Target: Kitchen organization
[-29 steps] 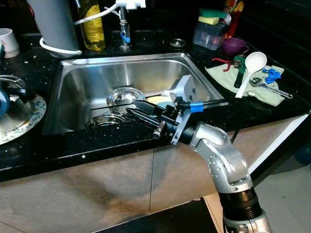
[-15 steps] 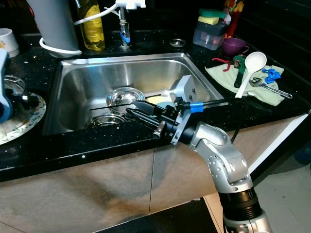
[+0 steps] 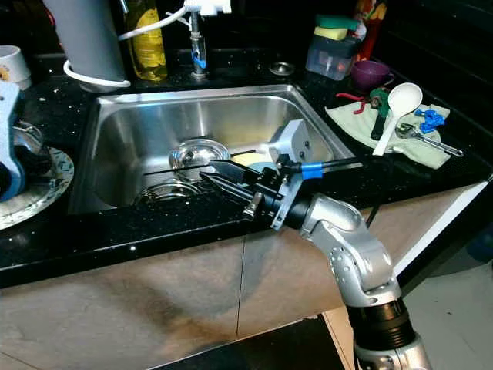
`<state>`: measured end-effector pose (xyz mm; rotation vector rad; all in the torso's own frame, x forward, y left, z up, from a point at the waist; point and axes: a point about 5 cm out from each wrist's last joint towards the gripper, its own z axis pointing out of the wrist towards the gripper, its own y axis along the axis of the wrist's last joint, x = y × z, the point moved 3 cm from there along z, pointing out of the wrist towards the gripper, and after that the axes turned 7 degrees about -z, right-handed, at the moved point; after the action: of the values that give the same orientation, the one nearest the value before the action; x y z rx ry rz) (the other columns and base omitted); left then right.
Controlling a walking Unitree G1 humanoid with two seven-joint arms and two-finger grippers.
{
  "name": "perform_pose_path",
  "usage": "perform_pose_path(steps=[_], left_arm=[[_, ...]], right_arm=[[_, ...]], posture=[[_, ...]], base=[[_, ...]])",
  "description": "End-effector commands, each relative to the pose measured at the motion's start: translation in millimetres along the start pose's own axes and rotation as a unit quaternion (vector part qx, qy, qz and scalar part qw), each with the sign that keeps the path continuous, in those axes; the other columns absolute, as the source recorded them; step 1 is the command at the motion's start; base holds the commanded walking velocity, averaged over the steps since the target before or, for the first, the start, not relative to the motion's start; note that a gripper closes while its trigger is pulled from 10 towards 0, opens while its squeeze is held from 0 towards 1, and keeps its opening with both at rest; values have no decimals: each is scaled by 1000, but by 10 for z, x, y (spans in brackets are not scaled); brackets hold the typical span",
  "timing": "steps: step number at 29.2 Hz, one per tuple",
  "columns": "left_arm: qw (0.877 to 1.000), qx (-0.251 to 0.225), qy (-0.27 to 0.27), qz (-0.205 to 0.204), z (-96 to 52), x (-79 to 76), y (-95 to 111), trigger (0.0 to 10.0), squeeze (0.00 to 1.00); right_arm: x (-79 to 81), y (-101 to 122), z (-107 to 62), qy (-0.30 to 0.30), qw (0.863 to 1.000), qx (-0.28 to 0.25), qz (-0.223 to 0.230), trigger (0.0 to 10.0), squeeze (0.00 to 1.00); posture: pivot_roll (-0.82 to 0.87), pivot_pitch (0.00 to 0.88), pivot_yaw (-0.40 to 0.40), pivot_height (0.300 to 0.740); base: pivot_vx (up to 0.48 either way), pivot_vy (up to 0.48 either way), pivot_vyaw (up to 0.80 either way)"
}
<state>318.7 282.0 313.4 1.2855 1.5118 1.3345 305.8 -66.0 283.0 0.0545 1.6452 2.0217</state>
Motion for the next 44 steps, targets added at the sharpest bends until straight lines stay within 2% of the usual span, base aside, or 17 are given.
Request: perform_pose_path(steps=[1,3,6,8,9,11,12,13,15,18,20,21,23,25,35,38,44], left_arm=[[1000,-17,2,16,-12,19,60,0,0],[997,-65,-3,47,-9,-12,236,0,0],[994,-91,-6,62,-6,-36,329,0,0],[980,-173,-40,84,87,-253,612,0,0],[980,-173,-40,84,87,-253,612,0,0],[967,-219,-78,103,198,-522,762,0,0],[967,-219,-78,103,198,-522,762,0,0],[957,-232,-124,122,324,-825,776,0,0],[955,-233,-136,126,355,-907,772,0,0],[945,-233,-181,143,411,-1167,717,0,0],[930,-224,-236,169,447,-1428,605,0,0],[930,-224,-236,169,447,-1428,605,0,0],[903,-195,-312,221,453,-1698,385,0,0],[885,-183,-345,252,465,-1823,263,0,0],[861,-164,-377,301,618,-1985,21,0,0],[864,-154,-369,308,705,-1944,-31,0,0],[869,-139,-381,284,765,-1920,-106,0,0]], right_arm=[[11,-11,-7,1,1000,4,-1,10000,0],[11,-10,-8,0,1000,3,0,10000,0],[7,-8,-8,-1,1000,2,0,10000,0],[-3,-8,2,-2,1000,0,2,10000,0],[-3,-8,2,-2,1000,0,2,10000,0],[-13,-8,20,-4,1000,-2,3,10000,0],[-13,-8,20,-4,1000,-2,3,10000,0],[-28,2,33,-8,1000,-5,1,10000,0],[-31,6,36,-9,1000,-6,1,10000,0],[-43,18,19,-15,1000,-5,-1,10000,0],[-46,29,-3,-20,1000,-4,-2,10000,0],[-46,29,-3,-20,1000,-4,-2,10000,0],[-29,35,-27,-21,1000,-1,-3,10000,0],[-15,37,-48,-22,1000,3,-4,10000,0],[-22,13,-66,-25,999,29,-18,10000,0],[-200,-176,-61,-52,985,137,-87,10000,0],[-384,-193,-69,-88,980,158,-84,10000,0]], posture=[[13,142,-52,740],[13,142,-52,740],[19,148,-57,740],[26,153,-73,740],[26,153,-73,740],[23,155,-70,740],[23,155,-70,740],[18,162,-61,740],[18,162,-61,740],[12,166,-53,740],[6,173,-38,740],[6,173,-38,740],[0,178,-28,740],[-2,183,-20,740],[2,198,-15,740],[-2,201,-12,740],[-1,209,-11,740]], base=[[0,0,0],[0,0,0],[0,0,0],[0,0,0],[0,0,0],[0,0,0],[0,0,0],[0,0,0],[0,0,0],[0,0,0],[0,0,0],[0,0,0],[0,0,0],[0,0,0],[0,0,0],[0,0,0],[0,0,0]])
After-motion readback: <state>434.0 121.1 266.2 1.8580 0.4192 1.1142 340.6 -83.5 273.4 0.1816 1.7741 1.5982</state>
